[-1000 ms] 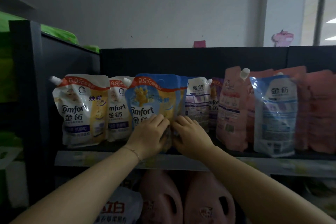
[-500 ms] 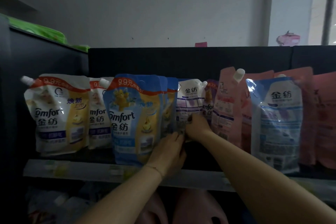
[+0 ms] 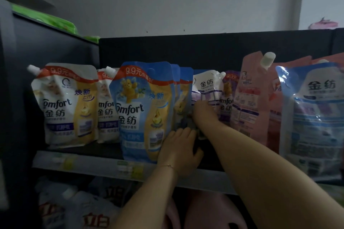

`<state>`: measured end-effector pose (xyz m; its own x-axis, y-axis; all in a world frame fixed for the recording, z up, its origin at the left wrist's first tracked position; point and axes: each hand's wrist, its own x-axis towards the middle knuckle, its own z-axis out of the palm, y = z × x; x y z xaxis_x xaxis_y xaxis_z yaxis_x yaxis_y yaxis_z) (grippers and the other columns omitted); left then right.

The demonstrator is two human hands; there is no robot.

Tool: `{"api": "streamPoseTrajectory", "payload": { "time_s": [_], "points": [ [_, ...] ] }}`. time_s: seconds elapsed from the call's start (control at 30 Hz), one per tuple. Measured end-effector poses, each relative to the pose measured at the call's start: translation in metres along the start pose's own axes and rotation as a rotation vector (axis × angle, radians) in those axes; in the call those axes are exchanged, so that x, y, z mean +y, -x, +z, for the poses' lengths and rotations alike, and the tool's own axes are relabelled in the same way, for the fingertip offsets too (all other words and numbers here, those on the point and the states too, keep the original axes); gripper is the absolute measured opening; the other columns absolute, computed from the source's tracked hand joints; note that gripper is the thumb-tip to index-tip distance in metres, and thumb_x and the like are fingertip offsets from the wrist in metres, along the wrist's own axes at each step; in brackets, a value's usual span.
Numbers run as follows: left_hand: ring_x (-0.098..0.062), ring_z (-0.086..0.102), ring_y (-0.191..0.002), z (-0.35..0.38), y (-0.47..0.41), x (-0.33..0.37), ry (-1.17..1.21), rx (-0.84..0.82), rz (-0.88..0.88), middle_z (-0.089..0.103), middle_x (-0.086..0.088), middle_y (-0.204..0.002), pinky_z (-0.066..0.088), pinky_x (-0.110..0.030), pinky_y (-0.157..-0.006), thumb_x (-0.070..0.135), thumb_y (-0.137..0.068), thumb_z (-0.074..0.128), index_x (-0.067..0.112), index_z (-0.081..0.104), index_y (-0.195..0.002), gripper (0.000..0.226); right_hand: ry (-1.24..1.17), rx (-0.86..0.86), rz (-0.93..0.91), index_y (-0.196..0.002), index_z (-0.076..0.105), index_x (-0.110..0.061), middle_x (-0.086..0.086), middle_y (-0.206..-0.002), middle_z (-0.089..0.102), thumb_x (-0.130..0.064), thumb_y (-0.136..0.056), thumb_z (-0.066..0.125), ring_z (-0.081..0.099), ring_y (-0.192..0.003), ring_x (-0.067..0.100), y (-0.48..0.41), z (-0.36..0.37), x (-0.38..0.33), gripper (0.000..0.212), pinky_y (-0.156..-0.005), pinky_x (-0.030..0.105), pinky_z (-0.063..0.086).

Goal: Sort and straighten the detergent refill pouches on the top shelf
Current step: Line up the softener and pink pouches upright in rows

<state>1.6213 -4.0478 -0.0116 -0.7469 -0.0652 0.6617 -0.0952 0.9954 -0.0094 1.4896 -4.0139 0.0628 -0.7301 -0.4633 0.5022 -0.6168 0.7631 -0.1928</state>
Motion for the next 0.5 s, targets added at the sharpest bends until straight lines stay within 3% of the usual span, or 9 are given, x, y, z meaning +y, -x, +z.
{"api": "streamPoseTrajectory", "payload": {
  "time_s": [0.17, 0.33, 0.43, 0.5],
  "points": [
    [-0.017, 0.041, -0.103, 0.0, -0.002, 0.0, -0.002, -0.035, -0.043, 0.045, 0.004, -0.11, 0.025, -0.03, -0.082, 0.043, -0.092, 0.041, 0.023, 0.043, -0.113, 0.029, -0.014, -0.037, -0.036, -0.108, 0.061, -0.003, 0.017, -0.113, 0.06, -0.002, -0.094, 0.047, 0.059, -0.103, 0.032, 0.011, -0.012, 0.016, 0.019, -0.073, 0.033, 0.043],
    [-0.017, 0.042, -0.111, 0.0, -0.003, -0.001, 0.004, -0.079, -0.059, 0.046, 0.005, -0.119, 0.03, -0.032, -0.093, 0.046, -0.093, 0.039, 0.023, 0.04, -0.127, 0.041, 0.06, -0.083, 0.024, -0.124, 0.052, -0.002, 0.019, -0.124, 0.056, -0.01, -0.095, 0.048, 0.057, -0.11, 0.033, 0.026, -0.042, 0.032, 0.03, -0.078, 0.034, 0.044],
    [-0.017, 0.041, -0.113, 0.0, -0.003, 0.0, -0.002, -0.081, -0.052, 0.045, 0.005, -0.121, 0.03, -0.032, -0.095, 0.046, -0.094, 0.038, 0.023, 0.039, -0.131, 0.044, 0.134, -0.117, 0.057, -0.125, 0.048, 0.0, 0.018, -0.128, 0.05, -0.013, -0.096, 0.046, 0.052, -0.114, 0.031, 0.032, -0.055, 0.036, 0.032, -0.091, 0.034, 0.048],
    [-0.016, 0.041, -0.112, 0.0, -0.002, 0.0, -0.005, -0.073, -0.048, 0.045, 0.004, -0.12, 0.03, -0.032, -0.095, 0.045, -0.094, 0.038, 0.022, 0.039, -0.129, 0.042, 0.093, -0.109, 0.058, -0.132, 0.039, 0.003, 0.017, -0.125, 0.048, -0.021, -0.095, 0.05, 0.052, -0.111, 0.031, 0.035, -0.055, 0.035, 0.046, -0.09, 0.034, 0.049]
  ]
}}
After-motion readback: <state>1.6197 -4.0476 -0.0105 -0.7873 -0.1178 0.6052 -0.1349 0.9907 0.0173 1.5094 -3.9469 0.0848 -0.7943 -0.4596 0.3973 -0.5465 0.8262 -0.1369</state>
